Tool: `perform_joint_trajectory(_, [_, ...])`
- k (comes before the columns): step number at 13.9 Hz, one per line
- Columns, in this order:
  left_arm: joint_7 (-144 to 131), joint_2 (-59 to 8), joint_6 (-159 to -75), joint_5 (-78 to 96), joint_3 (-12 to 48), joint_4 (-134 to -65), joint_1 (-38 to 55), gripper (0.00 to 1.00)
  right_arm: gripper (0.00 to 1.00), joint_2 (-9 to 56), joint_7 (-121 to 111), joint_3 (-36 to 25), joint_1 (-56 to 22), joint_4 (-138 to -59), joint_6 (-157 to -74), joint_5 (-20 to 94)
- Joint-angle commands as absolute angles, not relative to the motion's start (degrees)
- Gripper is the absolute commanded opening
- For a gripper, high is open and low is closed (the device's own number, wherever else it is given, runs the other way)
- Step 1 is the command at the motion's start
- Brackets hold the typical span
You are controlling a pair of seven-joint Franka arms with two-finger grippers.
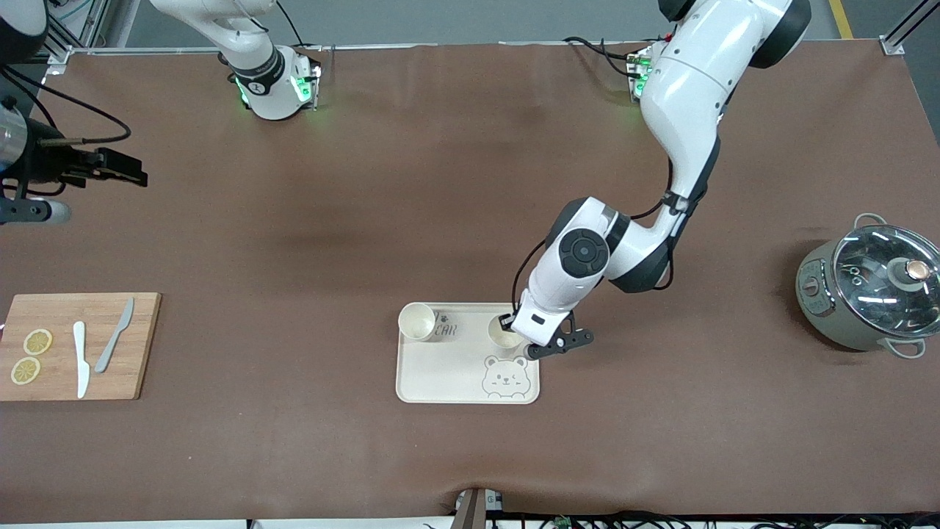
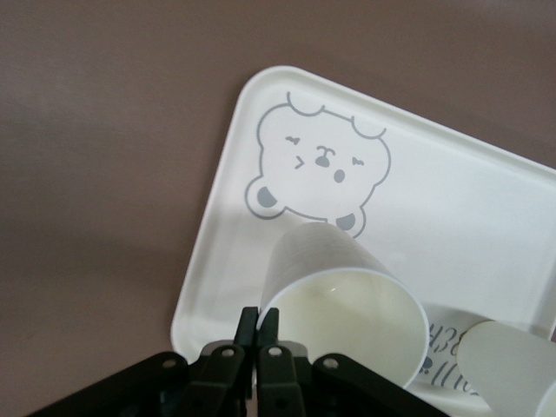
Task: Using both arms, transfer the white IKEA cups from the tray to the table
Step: 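Carry the cup toward the pot while the right gripper swings out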
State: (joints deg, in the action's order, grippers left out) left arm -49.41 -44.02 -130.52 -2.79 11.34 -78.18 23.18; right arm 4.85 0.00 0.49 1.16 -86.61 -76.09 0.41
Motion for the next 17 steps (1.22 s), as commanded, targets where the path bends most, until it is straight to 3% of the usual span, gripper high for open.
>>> perform_joint_trajectory(1, [-47.7,-37.5,-123.9,-2.8,11.1,-79.3,20.4,0.0,1.0,8.7,-0.6,1.0,3.9,-85.7,-75.6,0.7])
perform_joint_trajectory(5, [-39.7,-32.4,-113.7,-2.8,11.1,-81.3,12.8,0.0,1.0,15.2,-0.7,1.0,4.8,-85.3,-76.9,-0.3])
perform_joint_trajectory(7, [-36.7,-30.3,-110.4,-2.8,11.4,-84.4,8.2,0.0,1.0,21.0,-0.8,1.1,5.2,-80.0,-78.0,-0.3])
perform_joint_trajectory(9, [-33.1,-28.4,-110.4,-2.5,11.6,-89.0,3.9,0.0,1.0,24.5,-0.4,1.1,4.6,-78.2,-79.8,0.3])
perform_joint_trajectory(14, [-28.3,-23.7,-114.2,-2.5,11.6,-102.1,-1.6,0.0,1.0,25.7,2.6,1.3,3.2,-83.2,-86.6,10.7])
perform_joint_trajectory(17, [-26.8,-22.6,-117.7,-1.1,12.3,-108.6,-5.7,0.0,1.0,25.8,23.1,1.3,-4.5,-87.2,-96.3,12.2])
